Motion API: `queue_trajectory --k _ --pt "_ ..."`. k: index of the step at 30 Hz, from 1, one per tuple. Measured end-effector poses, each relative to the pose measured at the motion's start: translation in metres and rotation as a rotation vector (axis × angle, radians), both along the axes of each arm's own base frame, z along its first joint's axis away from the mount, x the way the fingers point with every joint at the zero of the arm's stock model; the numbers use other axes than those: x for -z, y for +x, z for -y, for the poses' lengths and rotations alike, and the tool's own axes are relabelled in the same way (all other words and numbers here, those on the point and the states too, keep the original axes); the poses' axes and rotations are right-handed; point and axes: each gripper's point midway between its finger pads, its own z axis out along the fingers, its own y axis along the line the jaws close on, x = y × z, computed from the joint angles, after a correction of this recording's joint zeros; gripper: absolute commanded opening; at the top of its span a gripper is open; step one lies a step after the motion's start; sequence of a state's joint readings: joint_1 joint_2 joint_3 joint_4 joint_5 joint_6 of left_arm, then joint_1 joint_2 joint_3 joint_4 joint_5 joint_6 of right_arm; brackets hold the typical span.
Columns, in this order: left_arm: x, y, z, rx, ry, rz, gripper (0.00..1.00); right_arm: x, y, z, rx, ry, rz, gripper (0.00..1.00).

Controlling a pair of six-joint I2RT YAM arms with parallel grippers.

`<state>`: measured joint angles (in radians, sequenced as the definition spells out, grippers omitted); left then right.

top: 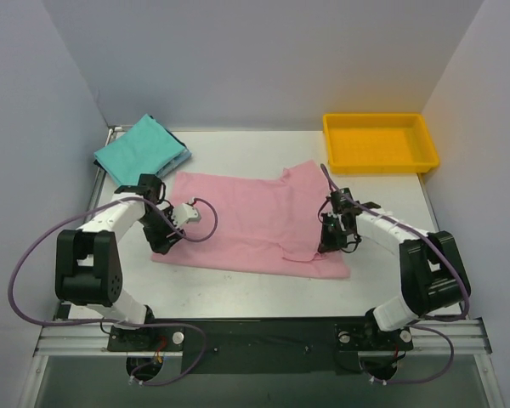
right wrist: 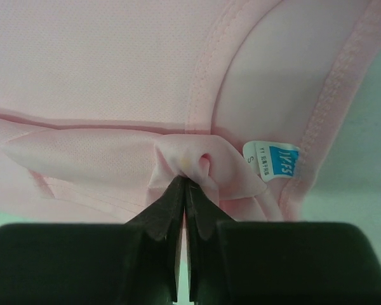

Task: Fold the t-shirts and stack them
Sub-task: Fold the flattened tshirt in 1/3 of the way

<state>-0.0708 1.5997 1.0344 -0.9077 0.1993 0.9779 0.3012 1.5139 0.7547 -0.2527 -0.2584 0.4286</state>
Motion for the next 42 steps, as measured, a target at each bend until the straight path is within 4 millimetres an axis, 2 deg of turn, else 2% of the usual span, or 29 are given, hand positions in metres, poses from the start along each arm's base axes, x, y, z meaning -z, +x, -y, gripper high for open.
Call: queue_trajectory --k 3,6,10,11,13,15,17,18,19,20,21,22,24,29,34,37,40,42 --pt "0.003 -0.012 -0.004 0.107 0.014 -0.001 0.68 -0.009 0.008 0.010 0.010 -0.038 0.004 0.18" --pt "0.012 -0.021 -0.008 0.178 0.032 -0.021 0.68 -0.029 0.016 0.022 0.038 -0.080 0.049 0.27" --pt "0.024 -0.036 -0.016 0.222 0.066 -0.059 0.63 -0.064 0.009 0.039 0.141 -0.066 0.141 0.47" --pt "0.025 -0.036 -0.017 0.226 0.071 -0.060 0.61 -0.069 0.005 0.044 0.177 -0.058 0.162 0.49" --pt "0.026 -0.035 -0.016 0.231 0.072 -0.054 0.55 -0.066 -0.009 0.053 0.243 -0.050 0.160 0.53" --pt "0.026 -0.034 -0.016 0.231 0.074 -0.048 0.47 -0.049 -0.027 0.058 0.291 -0.053 0.112 0.54" --pt "0.026 -0.035 -0.015 0.231 0.073 -0.040 0.37 -0.026 -0.049 0.062 0.336 -0.062 0.038 0.53" --pt "0.026 -0.037 -0.014 0.228 0.070 -0.038 0.30 -0.015 -0.060 0.065 0.359 -0.064 0.003 0.49" --pt "0.027 -0.038 -0.013 0.228 0.069 -0.036 0.25 -0.007 -0.067 0.067 0.383 -0.062 -0.024 0.43" --pt "0.027 -0.041 -0.011 0.227 0.064 -0.036 0.16 0.002 -0.075 0.068 0.416 -0.053 -0.053 0.30" --pt "0.027 -0.043 -0.010 0.225 0.060 -0.038 0.11 0.004 -0.076 0.068 0.430 -0.042 -0.066 0.24" --pt "0.027 -0.045 -0.009 0.224 0.057 -0.039 0.01 0.003 -0.072 0.068 0.450 -0.027 -0.055 0.10" --pt "0.026 -0.047 -0.007 0.220 0.052 -0.040 0.00 0.005 -0.065 0.067 0.477 0.000 -0.047 0.00" --pt "0.021 -0.057 -0.004 0.213 0.036 -0.060 0.00 0.003 -0.069 0.067 0.559 0.063 -0.036 0.00" --pt "0.003 -0.085 0.003 0.223 -0.006 -0.127 0.00 -0.028 -0.077 0.067 0.651 0.131 0.065 0.00" --pt "-0.007 -0.103 0.007 0.232 -0.029 -0.169 0.00 -0.037 -0.089 0.069 0.701 0.148 0.089 0.00" --pt "-0.010 -0.114 0.008 0.238 -0.035 -0.206 0.00 -0.036 -0.104 0.071 0.747 0.139 0.054 0.00" --pt "-0.011 -0.119 0.008 0.239 -0.034 -0.227 0.07 -0.032 -0.114 0.072 0.767 0.120 0.011 0.00"
